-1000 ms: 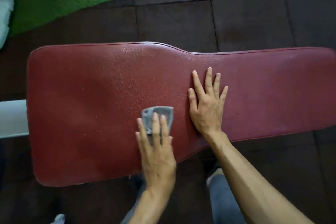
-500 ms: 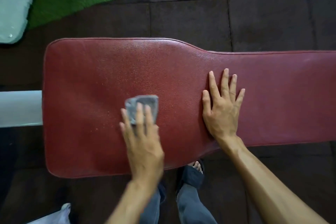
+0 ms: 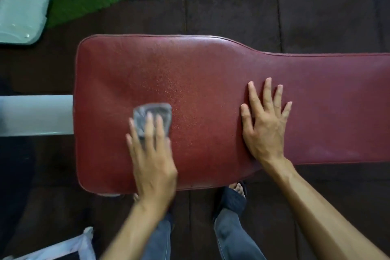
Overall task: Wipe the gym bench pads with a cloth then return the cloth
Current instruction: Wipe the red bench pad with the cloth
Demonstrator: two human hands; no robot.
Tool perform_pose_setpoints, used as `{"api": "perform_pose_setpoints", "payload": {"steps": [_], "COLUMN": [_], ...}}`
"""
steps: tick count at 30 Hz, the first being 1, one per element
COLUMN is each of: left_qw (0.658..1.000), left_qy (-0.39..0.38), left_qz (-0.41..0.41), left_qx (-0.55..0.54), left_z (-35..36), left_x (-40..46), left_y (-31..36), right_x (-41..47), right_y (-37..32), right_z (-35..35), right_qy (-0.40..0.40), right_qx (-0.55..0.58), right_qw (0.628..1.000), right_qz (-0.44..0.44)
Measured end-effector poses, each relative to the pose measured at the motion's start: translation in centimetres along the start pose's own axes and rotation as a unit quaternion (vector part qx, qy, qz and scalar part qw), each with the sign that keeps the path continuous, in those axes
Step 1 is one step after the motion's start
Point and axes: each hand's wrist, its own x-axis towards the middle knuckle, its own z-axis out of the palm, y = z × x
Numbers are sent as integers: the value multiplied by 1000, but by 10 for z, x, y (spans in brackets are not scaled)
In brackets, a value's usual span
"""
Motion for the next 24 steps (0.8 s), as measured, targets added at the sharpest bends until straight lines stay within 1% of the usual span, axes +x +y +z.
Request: {"api": "perform_pose_setpoints", "payload": {"steps": [2,3,4,7,9,11,12,14,16,18,19,20,22,23,24], "left_qw": [996,994,993,993,996,996,997,999,1000,999,997,995,989,988,989], "left_qy": [-48,-59,-65,-29,-6,16,16,30,18,-24,-40,-47,-37,-29,-11], "left_qz": [69,89,99,110,91,56,40,14,-2,26,53,85,142,154,148], "left_qx": [-9,-15,-28,-17,25,66,59,21,11,-14,-24,-28,-28,-4,27], "left_z": [0,3,5,15,12,2,-5,-17,-18,-14,-10,-5,2,4,4], "left_x": [-53,-54,-37,67,135,163,157,115,45,-11,-23,-16,43,82,121], "left_y": [23,30,32,19,-10,-45,-61,-78,-62,-28,-12,1,3,-6,-22], "right_x": [-10,-14,-15,-15,-15,-15,-16,-18,-18,-19,-19,-19,-18,-19,-19], "right_y": [-22,-32,-39,-44,-44,-46,-48,-54,-61,-65,-65,-63,-63,-63,-63], "right_z": [9,13,16,19,20,20,20,21,23,26,26,25,26,26,27], "right_qy": [-10,-13,-11,-2,-2,-3,0,7,15,18,20,21,19,19,20], "right_qx": [-30,-37,-37,-36,-41,-37,-35,-33,-35,-35,-35,-36,-32,-32,-33], "right_qw": [999,999,999,999,999,999,999,999,998,998,998,998,998,998,998], "right_qz": [-20,-21,-14,13,7,9,16,30,42,50,51,49,47,48,49]}}
